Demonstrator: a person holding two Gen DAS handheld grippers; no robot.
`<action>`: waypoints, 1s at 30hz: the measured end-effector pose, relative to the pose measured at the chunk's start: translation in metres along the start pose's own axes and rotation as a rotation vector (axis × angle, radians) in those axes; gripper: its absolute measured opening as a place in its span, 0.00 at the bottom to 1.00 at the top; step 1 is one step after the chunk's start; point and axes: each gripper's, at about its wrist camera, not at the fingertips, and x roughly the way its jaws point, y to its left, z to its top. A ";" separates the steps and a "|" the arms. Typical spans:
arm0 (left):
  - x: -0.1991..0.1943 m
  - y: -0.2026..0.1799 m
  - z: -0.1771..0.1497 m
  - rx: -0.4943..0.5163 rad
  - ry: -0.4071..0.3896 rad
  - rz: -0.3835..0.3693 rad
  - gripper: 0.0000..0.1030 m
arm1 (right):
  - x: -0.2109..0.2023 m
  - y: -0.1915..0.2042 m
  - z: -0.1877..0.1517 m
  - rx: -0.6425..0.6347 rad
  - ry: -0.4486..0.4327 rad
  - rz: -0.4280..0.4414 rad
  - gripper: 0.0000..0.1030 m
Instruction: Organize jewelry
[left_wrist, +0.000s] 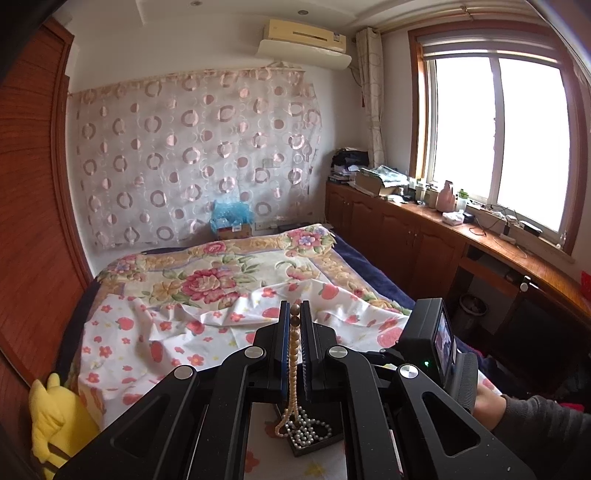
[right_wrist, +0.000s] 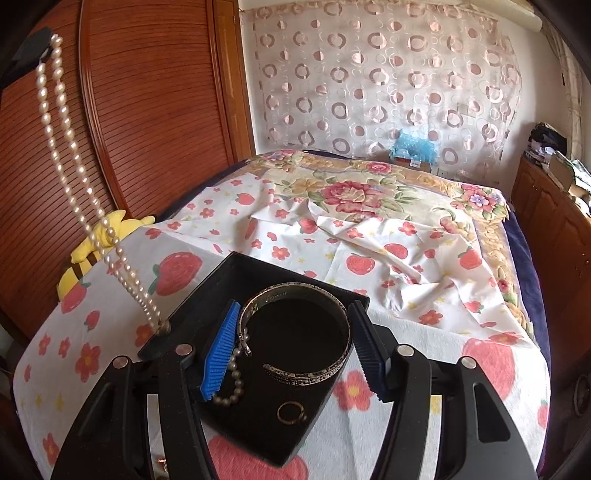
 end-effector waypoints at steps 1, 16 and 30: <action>0.002 0.000 -0.001 0.000 0.002 -0.003 0.04 | 0.001 -0.001 0.001 0.006 -0.001 0.004 0.62; 0.014 -0.007 0.004 -0.002 -0.019 -0.044 0.04 | -0.025 -0.015 -0.016 0.047 -0.047 -0.004 0.64; 0.027 -0.013 -0.016 -0.015 0.037 -0.043 0.04 | -0.070 -0.009 -0.040 0.061 -0.102 -0.029 0.64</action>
